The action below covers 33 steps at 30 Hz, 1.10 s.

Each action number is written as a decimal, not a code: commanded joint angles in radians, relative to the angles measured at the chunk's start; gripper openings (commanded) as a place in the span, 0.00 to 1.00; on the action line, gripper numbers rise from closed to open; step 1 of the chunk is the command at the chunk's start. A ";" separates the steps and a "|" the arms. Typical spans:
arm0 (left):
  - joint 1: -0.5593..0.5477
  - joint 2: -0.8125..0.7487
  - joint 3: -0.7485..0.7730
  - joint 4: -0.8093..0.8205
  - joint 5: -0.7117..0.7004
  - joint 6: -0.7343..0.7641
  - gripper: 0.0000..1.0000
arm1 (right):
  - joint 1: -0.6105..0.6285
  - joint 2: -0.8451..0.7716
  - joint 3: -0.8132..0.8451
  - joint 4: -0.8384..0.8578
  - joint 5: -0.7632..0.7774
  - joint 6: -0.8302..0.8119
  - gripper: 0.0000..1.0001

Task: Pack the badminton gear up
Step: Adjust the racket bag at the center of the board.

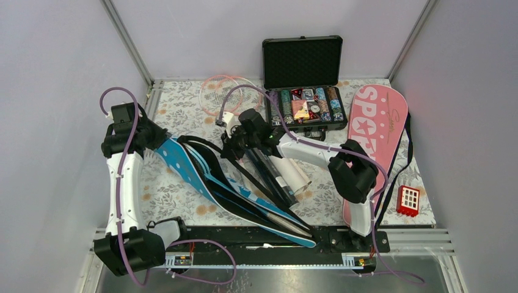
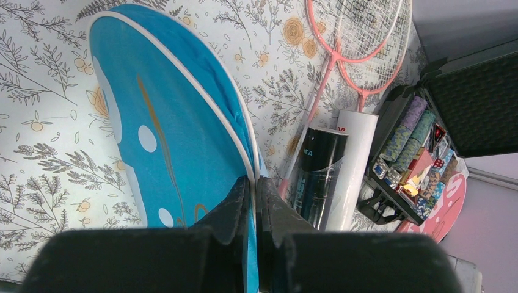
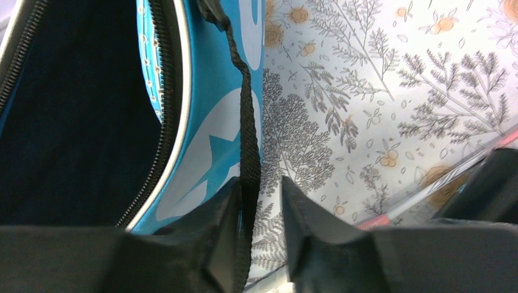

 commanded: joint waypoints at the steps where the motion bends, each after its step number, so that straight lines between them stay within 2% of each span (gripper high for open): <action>1: -0.002 -0.006 0.001 0.067 0.036 -0.005 0.00 | -0.001 -0.062 0.012 0.006 -0.012 -0.012 0.00; 9: -0.003 0.008 0.002 0.082 0.024 -0.006 0.00 | 0.091 -0.331 -0.105 -0.018 -0.059 0.087 0.00; 12: -0.003 0.004 0.000 0.084 0.031 -0.009 0.00 | 0.184 -0.351 -0.135 0.000 -0.076 0.140 0.00; 16: -0.004 -0.008 -0.007 0.086 0.044 -0.016 0.00 | 0.289 -0.289 -0.169 0.044 -0.070 0.202 0.00; 17: -0.003 -0.012 -0.011 0.087 0.051 -0.022 0.00 | 0.303 -0.264 -0.172 0.048 -0.069 0.217 0.04; 19: -0.003 -0.019 -0.017 0.090 0.063 -0.027 0.00 | 0.309 -0.219 -0.133 -0.011 -0.055 0.268 0.21; 22: -0.004 -0.032 -0.017 0.084 0.051 -0.010 0.00 | 0.296 -0.239 -0.072 -0.111 -0.018 0.282 0.45; 24: -0.004 -0.037 -0.020 0.080 0.040 -0.002 0.00 | 0.274 -0.282 -0.048 -0.126 -0.016 0.300 0.54; 28: -0.003 -0.037 -0.020 0.078 0.052 0.005 0.00 | 0.198 -0.332 0.023 -0.109 -0.047 0.414 0.55; 31: -0.003 -0.038 -0.020 0.077 0.055 0.017 0.00 | 0.117 -0.330 0.048 0.009 -0.052 0.575 0.48; 33: -0.003 -0.042 -0.023 0.071 0.056 0.020 0.00 | 0.087 -0.311 0.068 0.045 -0.002 0.631 0.44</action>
